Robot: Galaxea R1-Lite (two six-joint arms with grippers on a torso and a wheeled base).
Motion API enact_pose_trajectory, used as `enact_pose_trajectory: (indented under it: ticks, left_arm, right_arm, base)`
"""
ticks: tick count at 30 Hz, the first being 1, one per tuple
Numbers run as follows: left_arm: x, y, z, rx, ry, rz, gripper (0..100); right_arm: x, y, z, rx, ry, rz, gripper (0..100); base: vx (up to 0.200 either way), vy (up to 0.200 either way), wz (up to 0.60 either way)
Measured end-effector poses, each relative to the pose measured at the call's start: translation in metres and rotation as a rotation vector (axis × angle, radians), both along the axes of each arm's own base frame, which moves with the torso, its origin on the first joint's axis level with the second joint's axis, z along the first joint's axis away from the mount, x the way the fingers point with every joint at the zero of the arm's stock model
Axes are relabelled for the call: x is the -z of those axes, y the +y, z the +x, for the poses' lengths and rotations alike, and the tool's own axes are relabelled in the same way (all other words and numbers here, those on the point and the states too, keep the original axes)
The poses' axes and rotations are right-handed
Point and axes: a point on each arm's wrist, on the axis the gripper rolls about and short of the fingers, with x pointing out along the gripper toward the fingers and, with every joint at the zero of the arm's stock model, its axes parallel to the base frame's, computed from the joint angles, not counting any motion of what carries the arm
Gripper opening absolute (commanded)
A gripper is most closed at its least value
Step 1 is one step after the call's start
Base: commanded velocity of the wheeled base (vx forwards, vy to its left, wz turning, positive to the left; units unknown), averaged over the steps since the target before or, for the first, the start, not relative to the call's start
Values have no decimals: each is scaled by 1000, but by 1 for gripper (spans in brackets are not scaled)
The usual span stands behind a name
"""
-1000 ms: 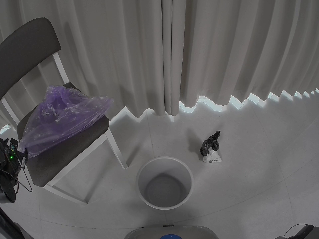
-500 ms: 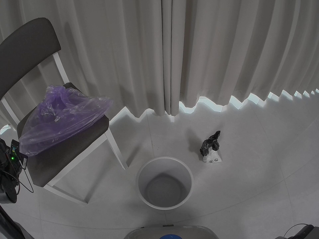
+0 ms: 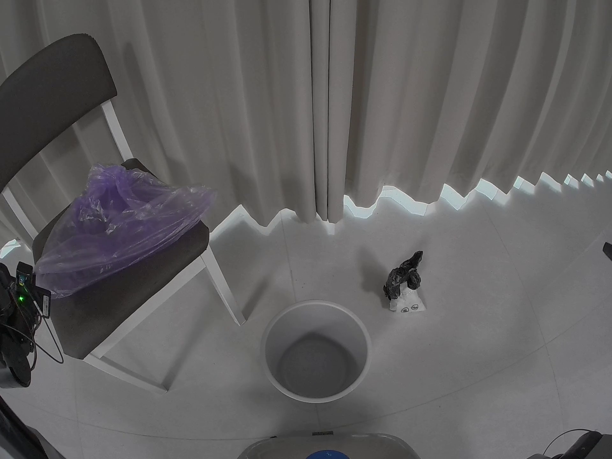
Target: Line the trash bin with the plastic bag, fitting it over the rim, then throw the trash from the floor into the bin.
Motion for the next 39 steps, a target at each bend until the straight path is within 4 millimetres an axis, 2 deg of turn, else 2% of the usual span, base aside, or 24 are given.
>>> enact_pose_trajectory:
  ticks: [11, 18, 22, 29, 34, 39]
  left_arm:
    - [-20, 0, 16, 34, -132, -142, 0]
    - [-41, -26, 25, 122, -99, -288, 0]
    - [-61, -39, 22, 170, -74, -330, 0]
    - [-118, -63, 11, 286, -136, -383, 0]
    - [-150, -81, 2, 379, -221, -374, 0]
    - [-172, -95, -6, 449, -251, -383, 0]
  right_arm:
    - [3, 0, 15, 120, -72, -258, 100]
    - [5, 5, 24, 97, -69, -290, 100]
    - [11, 9, 26, 73, -58, -296, 100]
    - [20, 19, 37, 106, -101, -292, 100]
    - [24, 36, 48, 141, -134, -273, 100]
    - [33, 54, 61, 107, -119, -280, 100]
  base:
    - [0, 0, 0]
    - [0, 0, 0]
    - [0, 0, 0]
    - [0, 0, 0]
    - [0, 0, 0]
    - [0, 0, 0]
